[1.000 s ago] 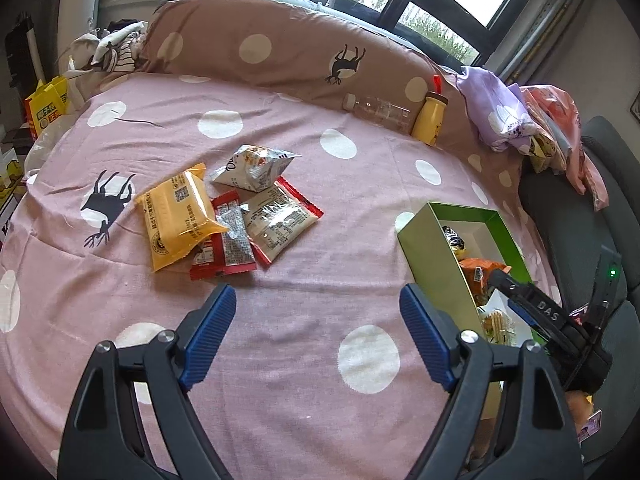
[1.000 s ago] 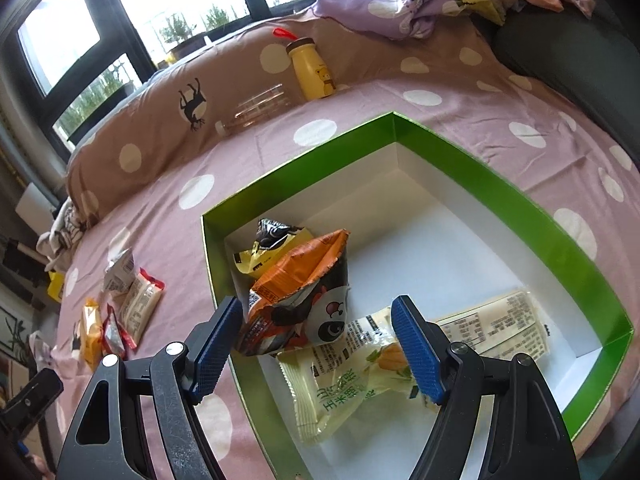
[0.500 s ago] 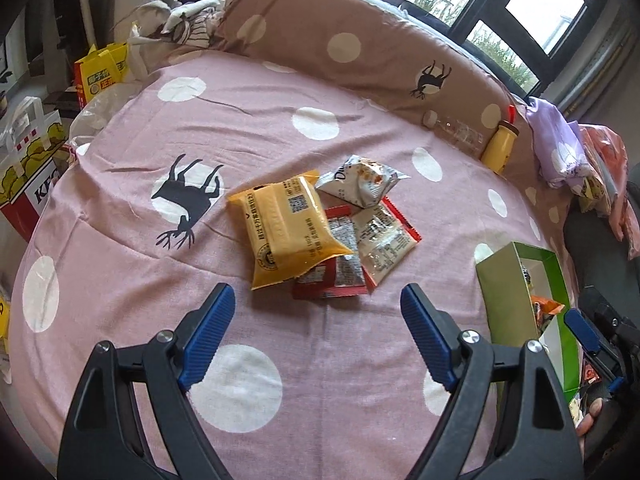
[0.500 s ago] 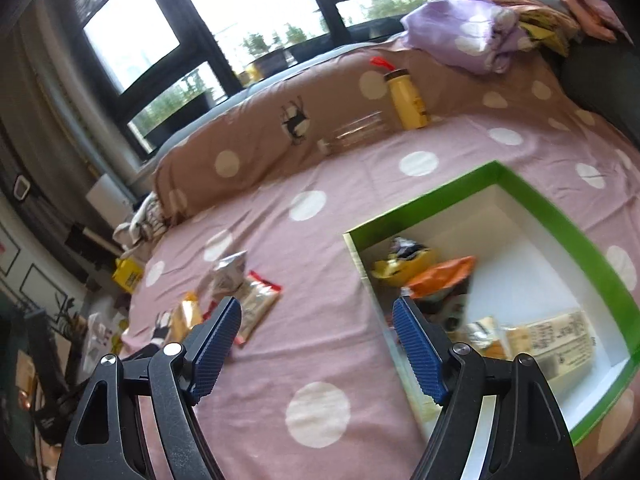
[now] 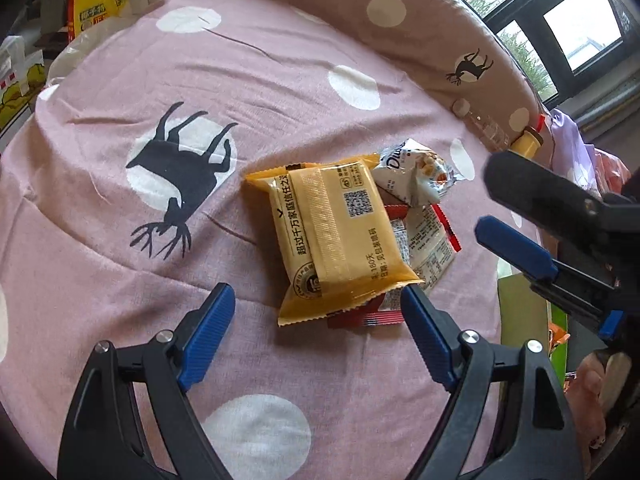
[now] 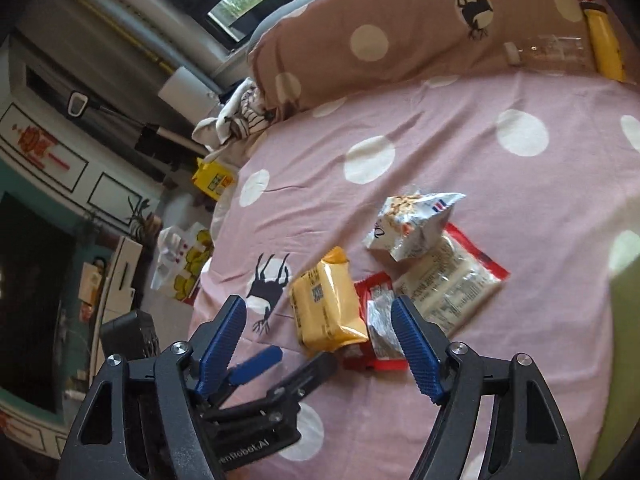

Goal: Organize snacks
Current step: 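Grasp the yellow biscuit pack with the right gripper, then lift the yellow biscuit pack and carry it over the green box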

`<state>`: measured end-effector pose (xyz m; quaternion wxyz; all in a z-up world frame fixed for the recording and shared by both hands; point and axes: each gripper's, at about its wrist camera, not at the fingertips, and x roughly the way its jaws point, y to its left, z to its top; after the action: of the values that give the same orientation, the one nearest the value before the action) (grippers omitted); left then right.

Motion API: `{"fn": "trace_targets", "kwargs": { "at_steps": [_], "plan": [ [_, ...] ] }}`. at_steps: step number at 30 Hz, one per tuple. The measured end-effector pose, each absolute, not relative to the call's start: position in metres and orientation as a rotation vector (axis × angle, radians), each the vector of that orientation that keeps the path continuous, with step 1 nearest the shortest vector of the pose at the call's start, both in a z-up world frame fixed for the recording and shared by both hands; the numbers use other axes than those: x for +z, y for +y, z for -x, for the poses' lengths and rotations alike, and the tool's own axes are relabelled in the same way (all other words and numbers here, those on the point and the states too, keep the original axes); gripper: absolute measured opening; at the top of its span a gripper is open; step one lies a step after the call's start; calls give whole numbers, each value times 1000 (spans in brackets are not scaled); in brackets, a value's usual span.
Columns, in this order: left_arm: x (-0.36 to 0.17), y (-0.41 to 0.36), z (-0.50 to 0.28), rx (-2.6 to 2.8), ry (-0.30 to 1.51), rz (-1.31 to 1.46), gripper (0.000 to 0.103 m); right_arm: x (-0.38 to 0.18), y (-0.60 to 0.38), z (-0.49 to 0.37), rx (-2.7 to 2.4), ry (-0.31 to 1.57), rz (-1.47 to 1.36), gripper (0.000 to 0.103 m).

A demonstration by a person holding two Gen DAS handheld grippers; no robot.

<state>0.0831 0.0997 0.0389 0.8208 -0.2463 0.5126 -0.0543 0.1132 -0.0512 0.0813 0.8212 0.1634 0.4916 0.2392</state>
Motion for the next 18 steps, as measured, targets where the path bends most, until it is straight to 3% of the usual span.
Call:
{"fn": "trace_targets", "kwargs": {
  "at_steps": [2, 7, 9, 11, 13, 18],
  "plan": [
    [37, 102, -85, -133, 1086, 534, 85, 72, -37, -125, 531, 1065, -321, 60],
    [36, 111, -88, -163, 1036, 591, 84, 51, -15, -142, 557, 1124, -274, 55],
    [36, 110, -90, -181, 1025, 593, 78, 44, -11, -142, 558, 1146, -259, 53],
    [34, 109, -91, -215, 1020, 615, 56, 38, -7, -141, 562, 1148, -230, 47],
    [33, 112, -90, -197, 1024, 639, 51, 31, -7, -140, 548, 1162, -215, 38],
    [48, 105, -83, -194, 1000, 581, 46, 38, -18, -131, 571, 1121, -259, 35]
  ]
}}
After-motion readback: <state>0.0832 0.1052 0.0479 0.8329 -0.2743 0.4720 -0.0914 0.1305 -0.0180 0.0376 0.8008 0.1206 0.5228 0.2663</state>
